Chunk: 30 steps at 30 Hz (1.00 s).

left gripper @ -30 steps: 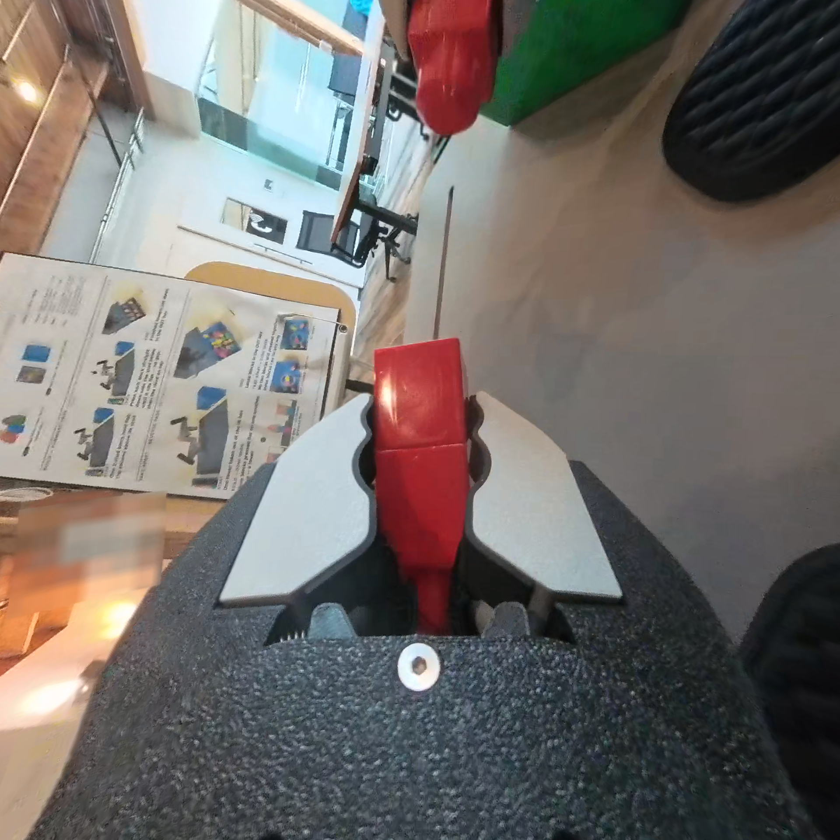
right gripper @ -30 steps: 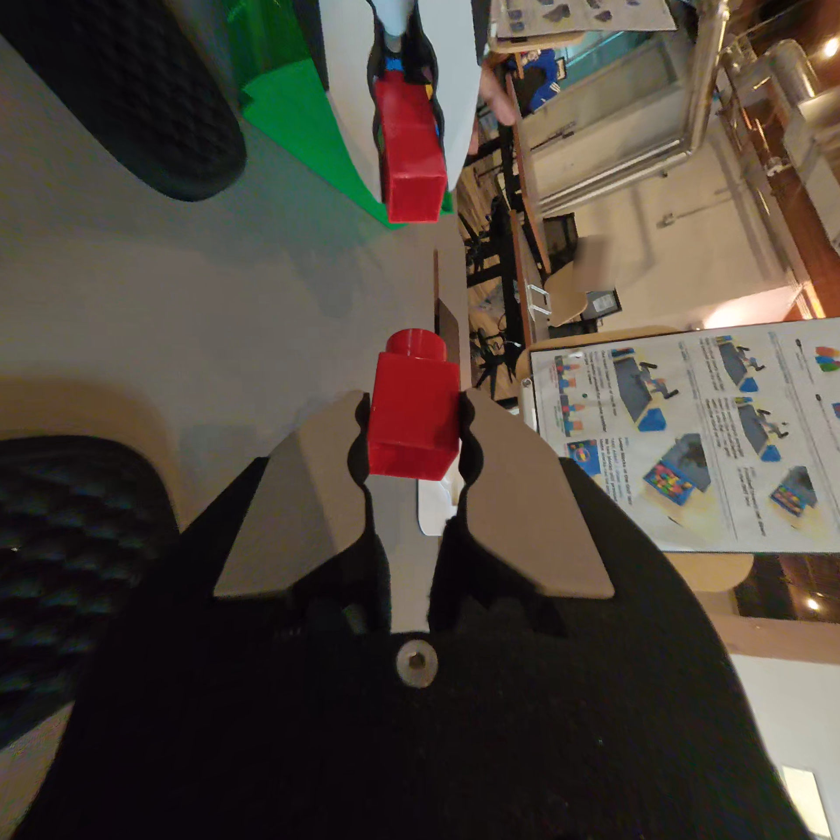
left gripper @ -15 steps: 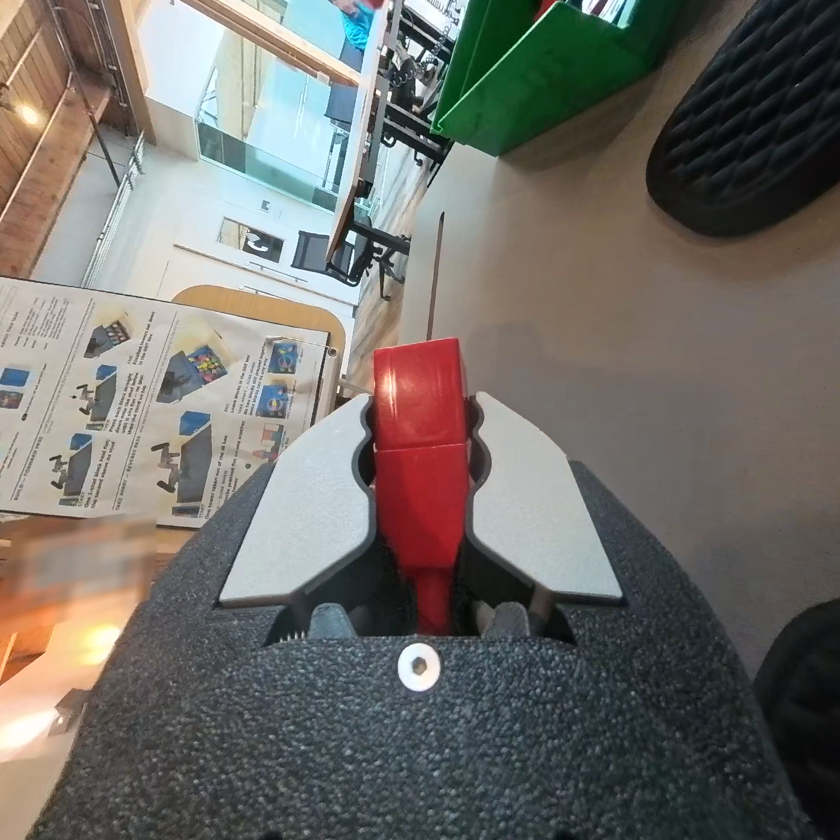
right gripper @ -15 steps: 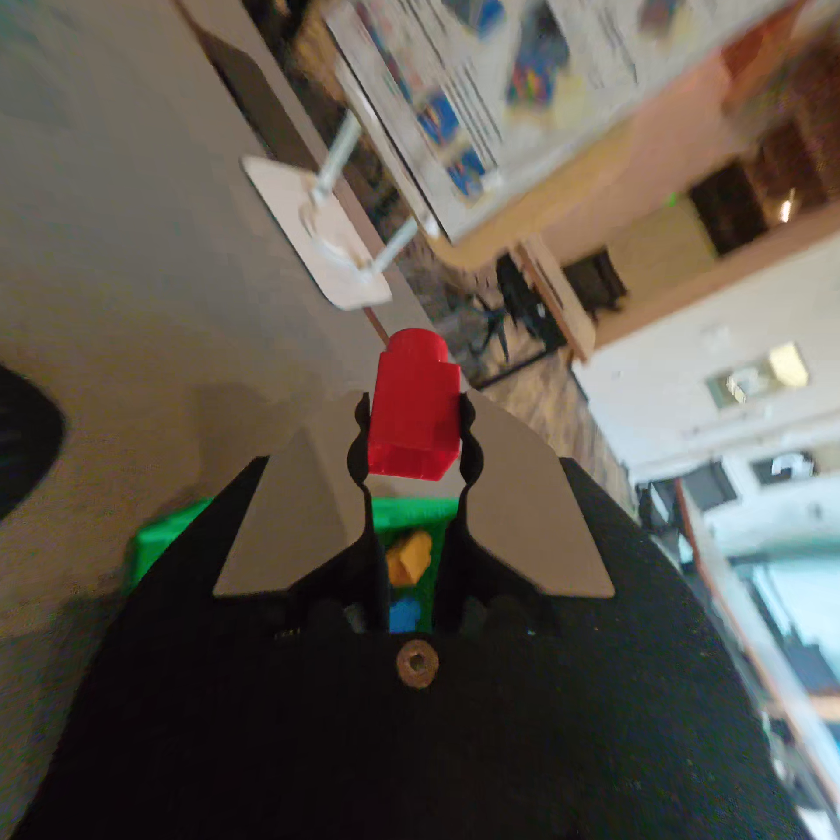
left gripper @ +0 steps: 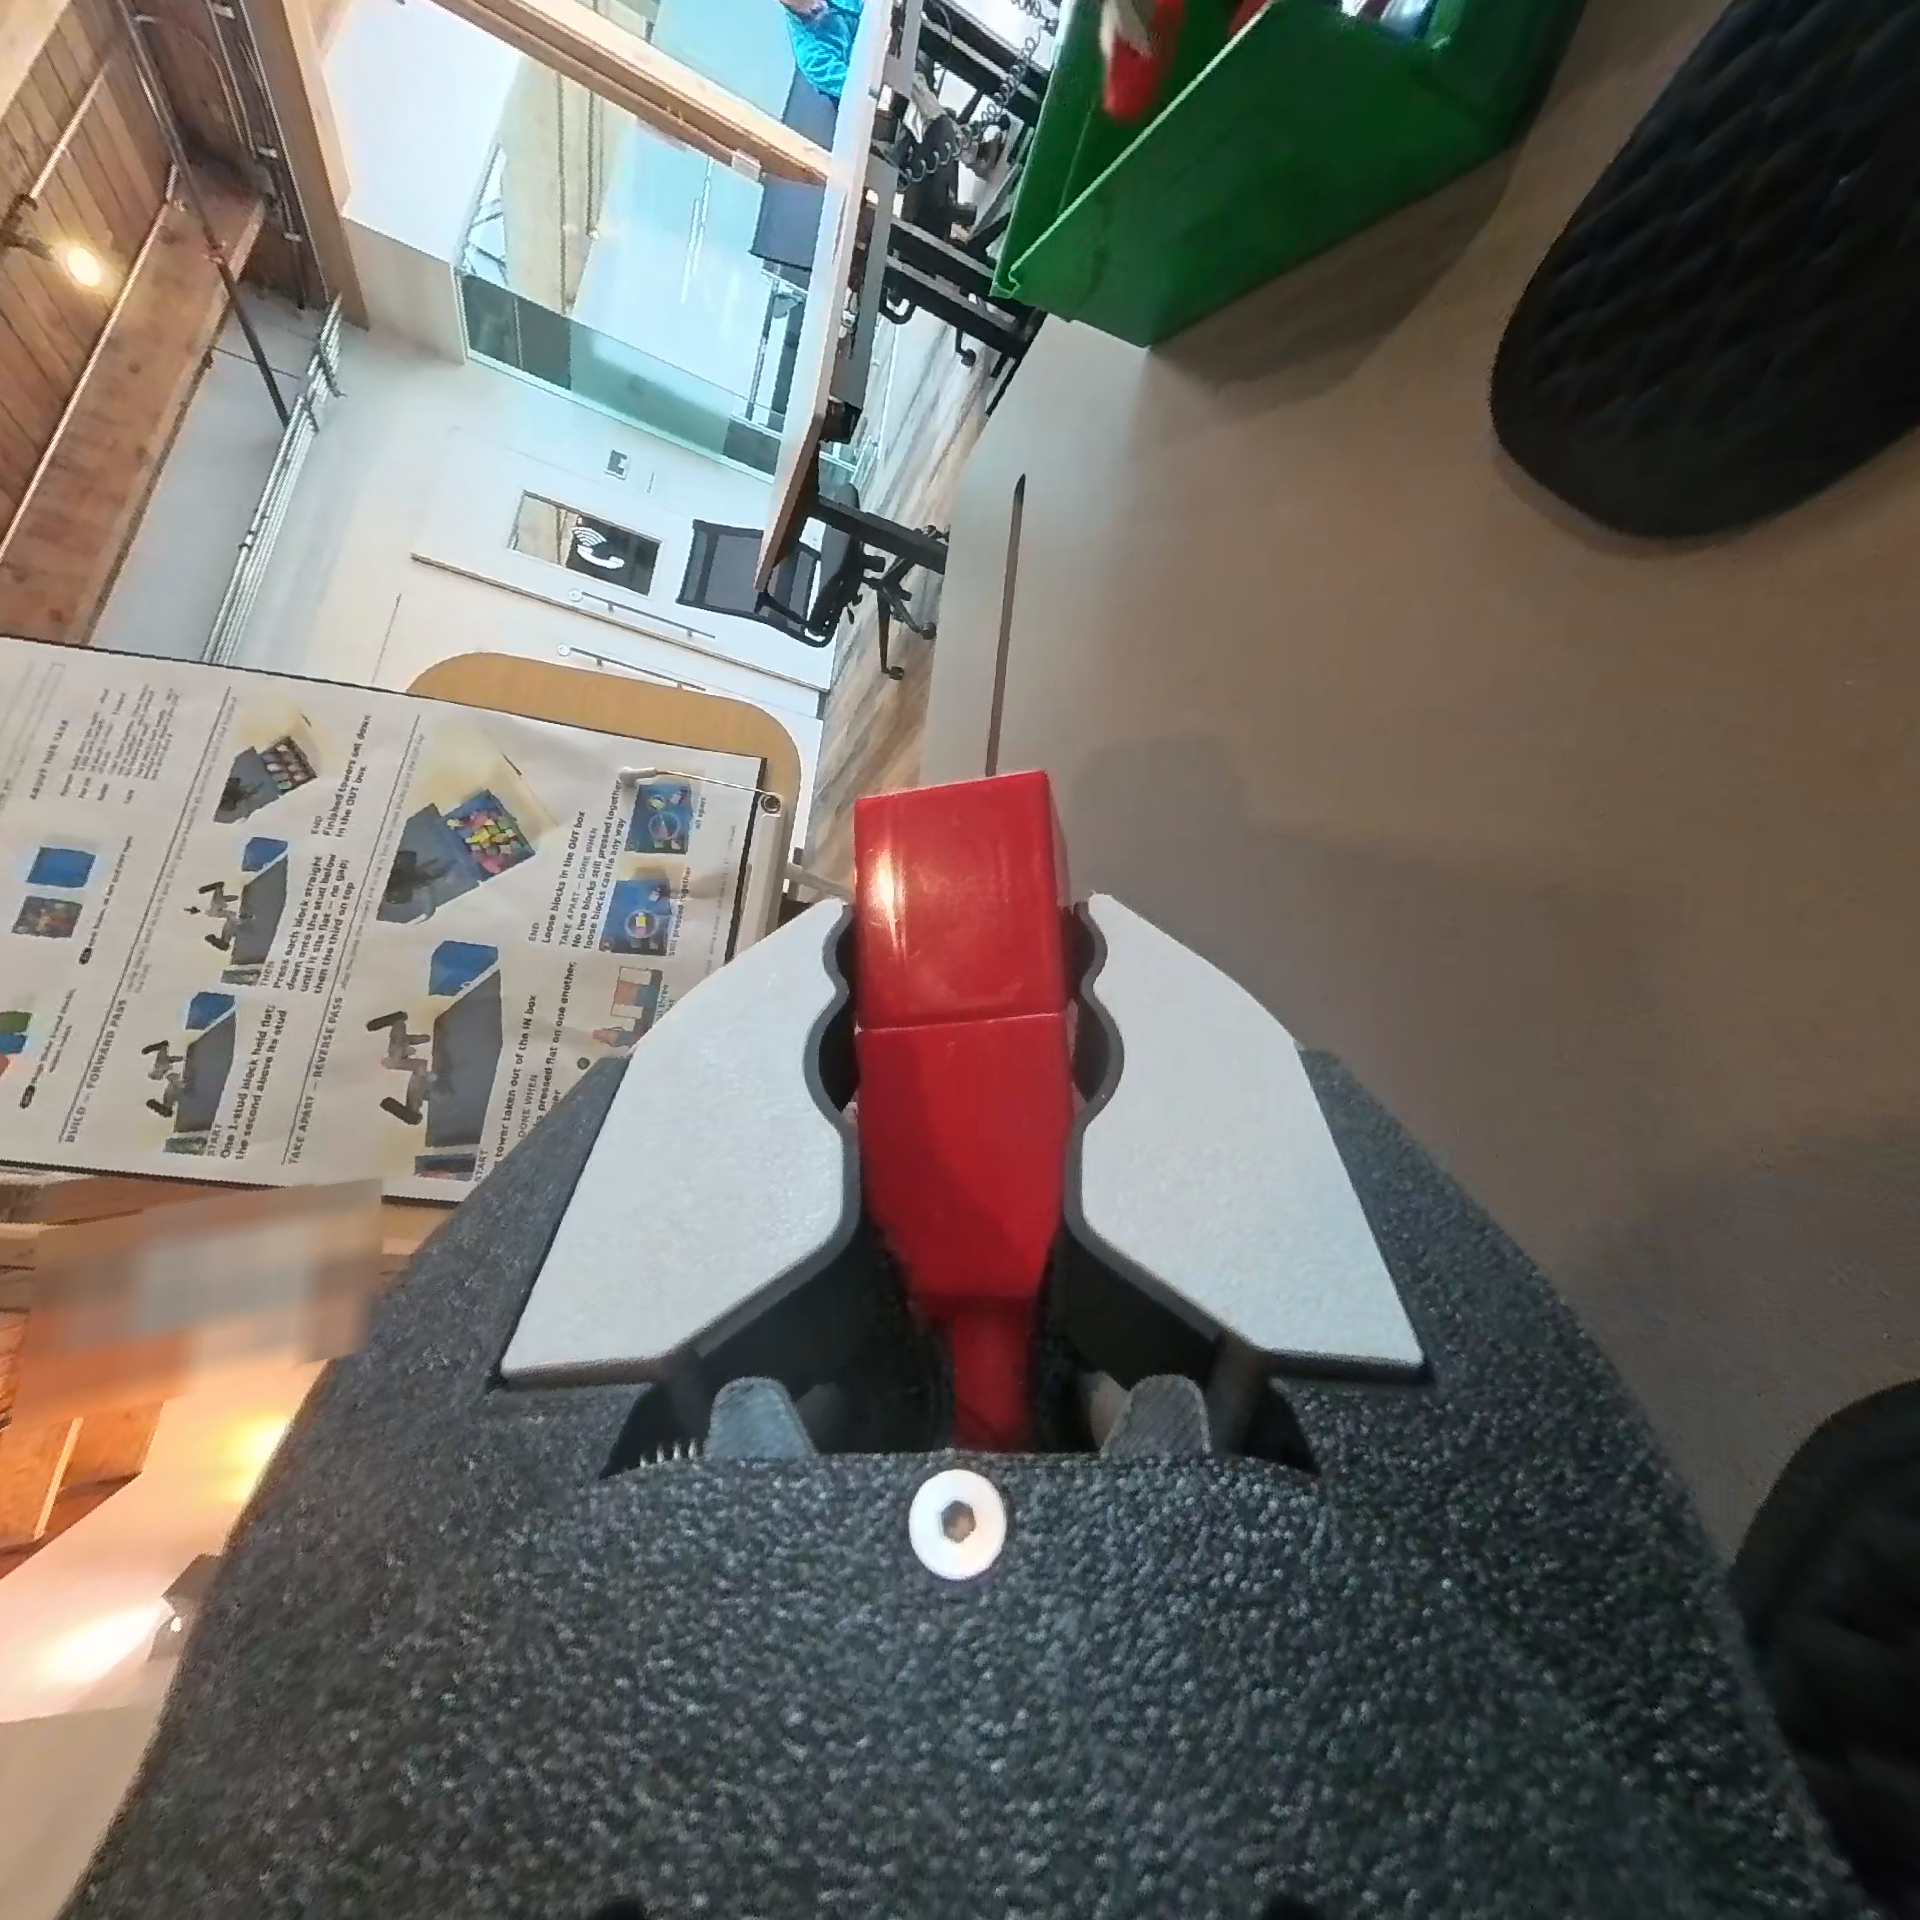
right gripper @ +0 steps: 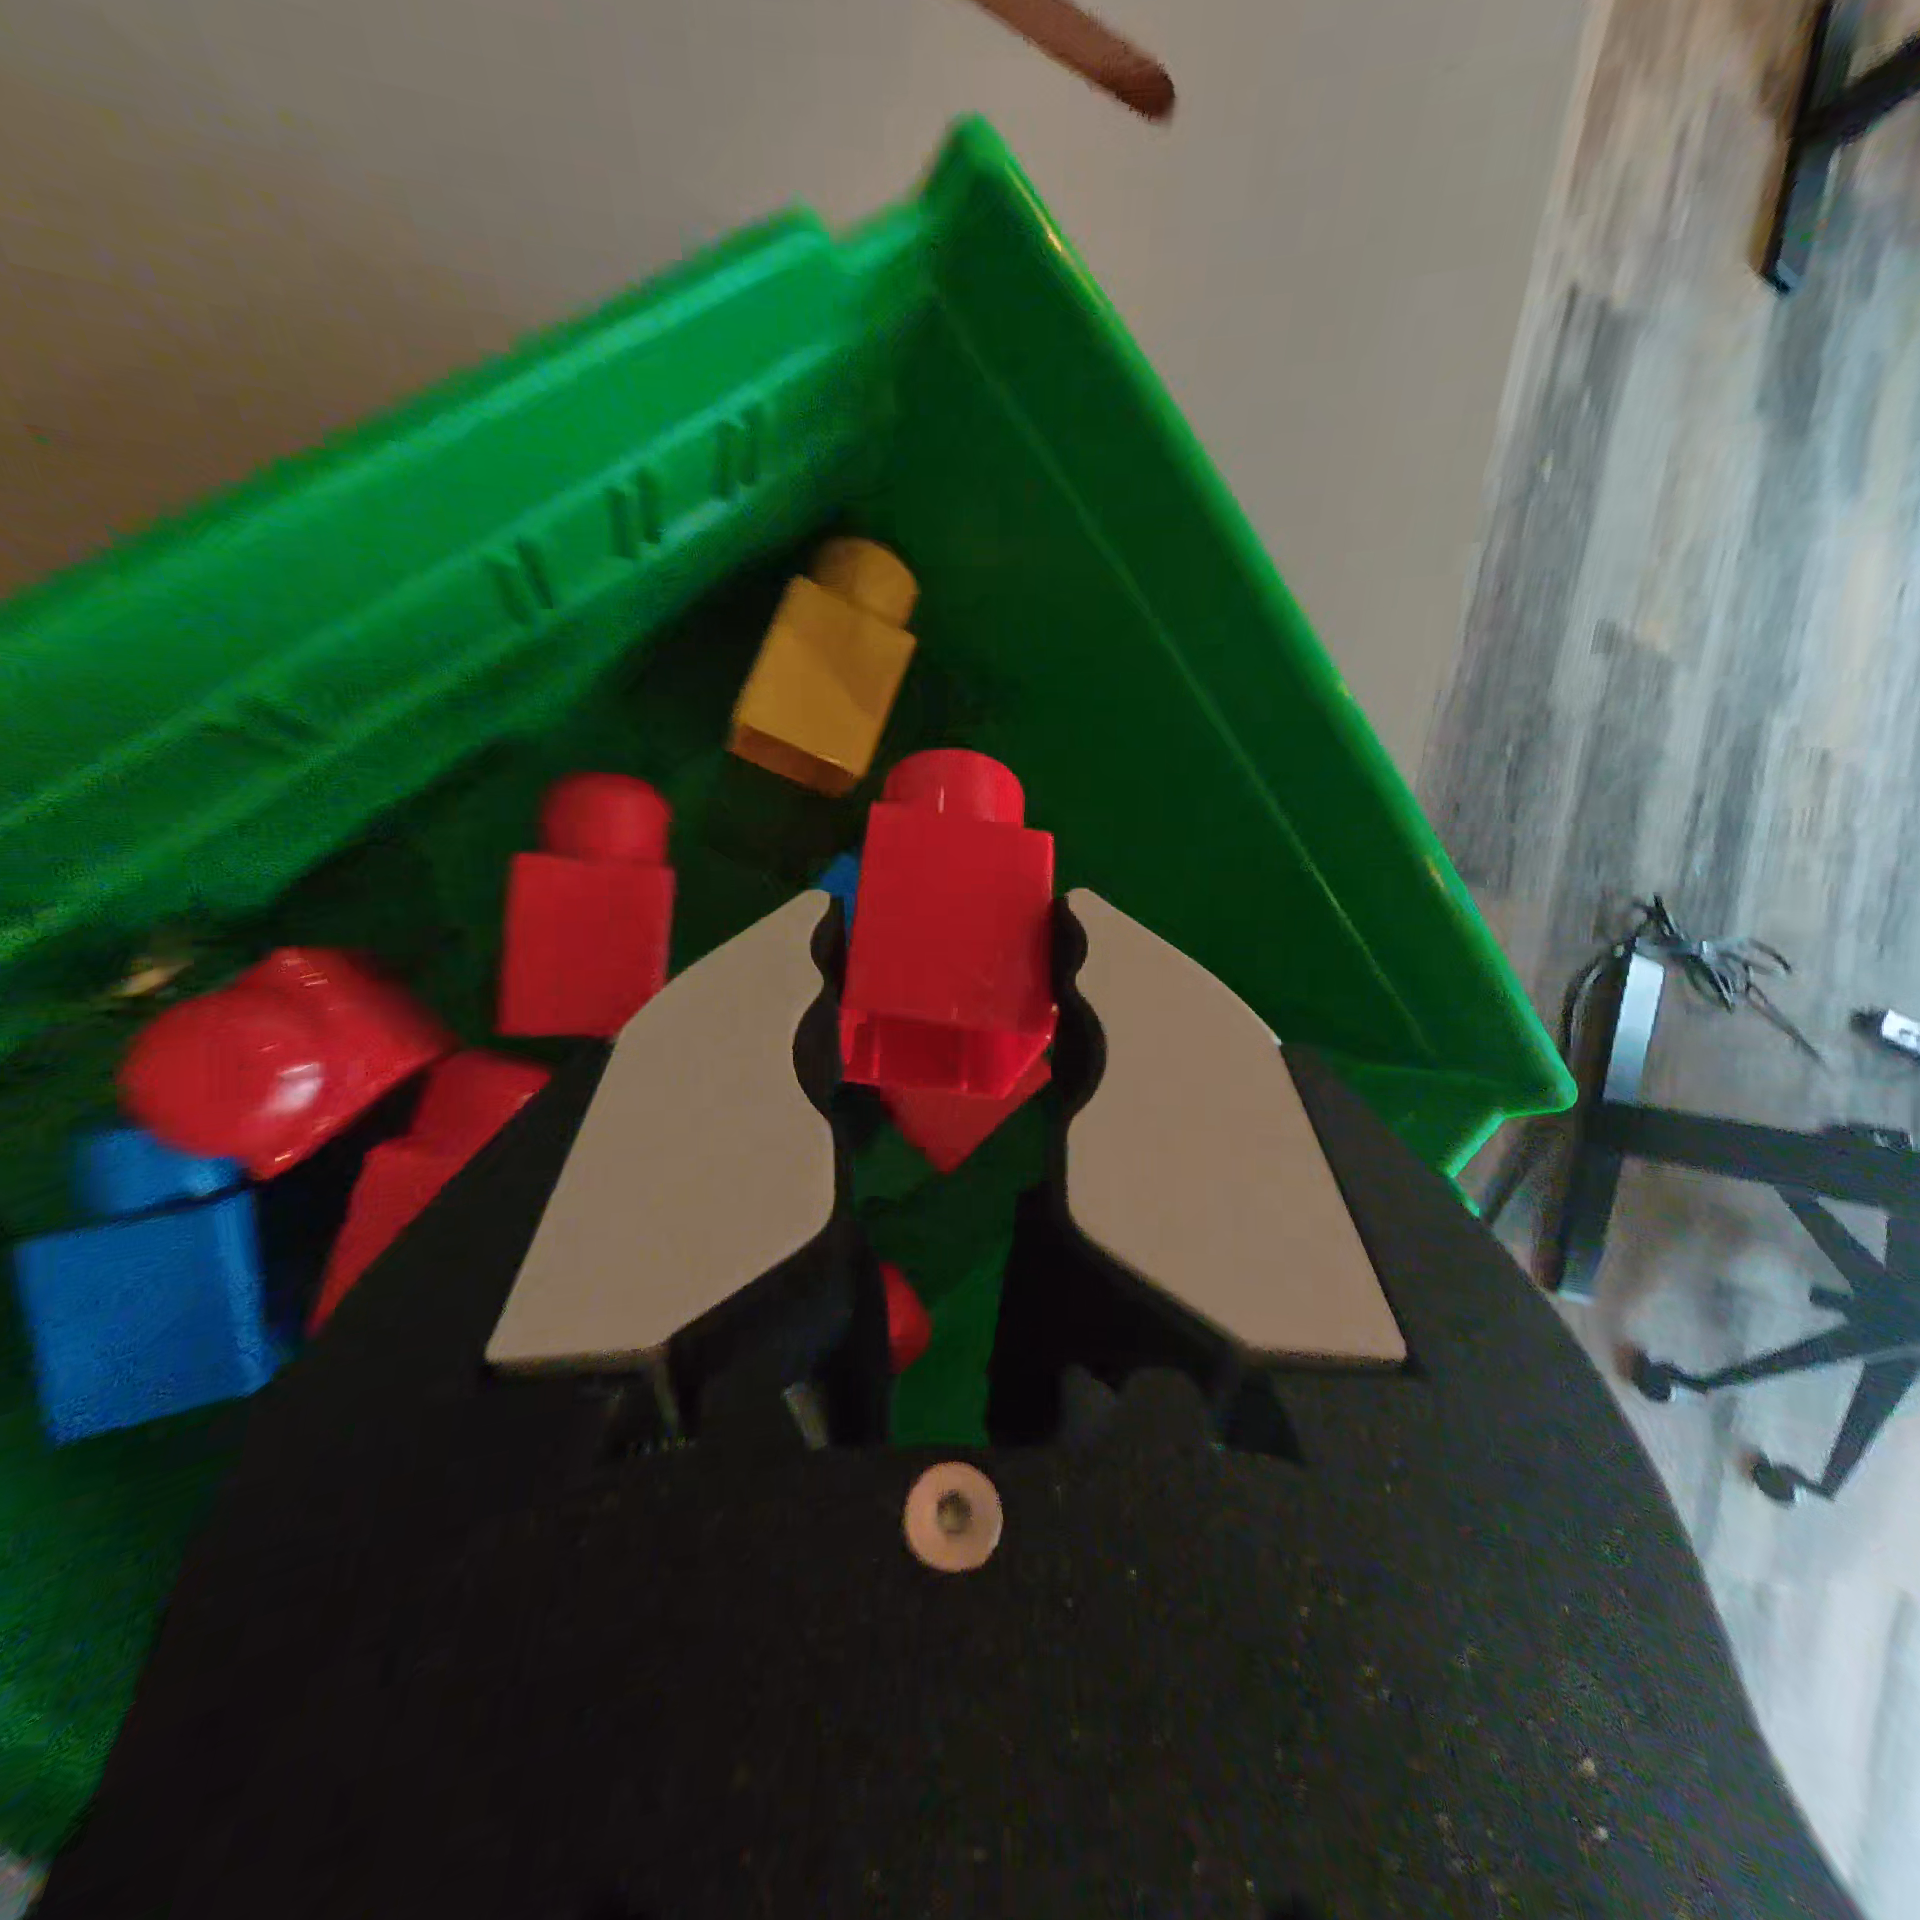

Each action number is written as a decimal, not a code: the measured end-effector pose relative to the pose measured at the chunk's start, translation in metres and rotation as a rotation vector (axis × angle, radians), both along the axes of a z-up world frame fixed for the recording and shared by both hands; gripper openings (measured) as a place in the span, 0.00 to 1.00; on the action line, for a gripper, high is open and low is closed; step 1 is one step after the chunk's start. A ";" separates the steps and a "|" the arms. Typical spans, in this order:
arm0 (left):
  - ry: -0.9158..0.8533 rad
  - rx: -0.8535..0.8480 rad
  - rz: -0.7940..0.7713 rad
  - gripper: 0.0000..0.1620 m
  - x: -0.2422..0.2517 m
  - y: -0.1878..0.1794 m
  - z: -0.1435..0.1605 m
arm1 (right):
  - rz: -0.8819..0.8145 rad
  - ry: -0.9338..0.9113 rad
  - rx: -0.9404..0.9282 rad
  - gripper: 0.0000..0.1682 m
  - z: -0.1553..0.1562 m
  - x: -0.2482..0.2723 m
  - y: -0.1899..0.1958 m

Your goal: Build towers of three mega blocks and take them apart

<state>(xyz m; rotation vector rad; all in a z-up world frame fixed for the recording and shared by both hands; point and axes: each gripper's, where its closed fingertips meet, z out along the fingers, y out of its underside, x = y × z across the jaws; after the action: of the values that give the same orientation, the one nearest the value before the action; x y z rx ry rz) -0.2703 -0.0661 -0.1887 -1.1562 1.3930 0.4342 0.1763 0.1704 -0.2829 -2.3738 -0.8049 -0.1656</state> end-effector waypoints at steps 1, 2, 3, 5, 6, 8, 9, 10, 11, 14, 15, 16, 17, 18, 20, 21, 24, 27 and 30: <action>-0.001 0.000 0.001 0.23 0.000 0.000 0.000 | -0.020 -0.012 -0.016 0.22 -0.006 0.006 0.006; -0.002 -0.002 0.001 0.23 -0.001 0.000 0.000 | -0.039 -0.019 -0.029 0.22 -0.012 0.011 0.010; -0.001 -0.003 0.003 0.23 -0.001 0.001 0.001 | -0.057 -0.024 -0.045 0.22 -0.018 0.016 0.014; 0.002 0.001 0.010 0.23 -0.003 0.002 0.001 | -0.085 -0.040 -0.072 0.22 -0.028 0.024 0.020; 0.001 0.002 0.011 0.23 -0.003 0.003 0.001 | -0.097 -0.048 -0.086 0.22 -0.032 0.027 0.022; -0.003 0.004 0.012 0.23 -0.003 0.005 0.002 | -0.118 -0.055 -0.115 0.22 -0.040 0.031 0.023; -0.005 0.003 0.012 0.23 -0.003 0.005 0.002 | -0.125 -0.058 -0.126 0.22 -0.044 0.032 0.024; -0.006 0.003 0.012 0.23 -0.002 0.006 0.002 | -0.130 -0.059 -0.128 0.22 -0.046 0.034 0.025; -0.005 0.002 0.012 0.23 -0.002 0.007 0.002 | -0.136 -0.057 -0.124 0.23 -0.047 0.034 0.026; 0.002 0.001 0.016 0.23 -0.002 0.009 0.001 | -0.142 -0.063 -0.127 0.23 -0.048 0.034 0.028; 0.003 0.002 0.015 0.23 -0.002 0.009 0.001 | -0.145 -0.065 -0.127 0.23 -0.049 0.034 0.028; 0.002 0.002 0.013 0.23 -0.001 0.010 0.001 | -0.149 -0.064 -0.129 0.23 -0.049 0.034 0.029; 0.001 0.002 0.011 0.23 0.000 0.010 0.001 | -0.153 -0.062 -0.130 0.23 -0.050 0.033 0.030; 0.001 0.003 0.010 0.23 0.001 0.010 0.001 | -0.156 -0.064 -0.131 0.23 -0.051 0.033 0.030; 0.004 0.002 0.009 0.23 0.002 0.010 0.001 | -0.161 -0.073 -0.133 0.22 -0.053 0.033 0.032; 0.004 0.001 0.009 0.23 0.002 0.010 0.000 | -0.167 -0.078 -0.141 0.22 -0.054 0.033 0.032; 0.005 0.001 0.011 0.23 0.001 0.011 0.000 | -0.179 -0.084 -0.150 0.23 -0.055 0.035 0.032; -0.003 0.003 0.009 0.23 0.002 0.011 0.001 | -0.192 -0.086 -0.168 0.23 -0.055 0.036 0.031; -0.001 0.004 0.008 0.23 0.003 0.011 0.001 | -0.208 -0.110 -0.208 0.23 -0.057 0.040 0.027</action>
<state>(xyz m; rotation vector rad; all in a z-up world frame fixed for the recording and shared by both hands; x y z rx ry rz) -0.2675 -0.0555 -0.1877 -1.1589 1.3864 0.4423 0.2159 0.1978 -0.3394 -2.6639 -0.6500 -0.3133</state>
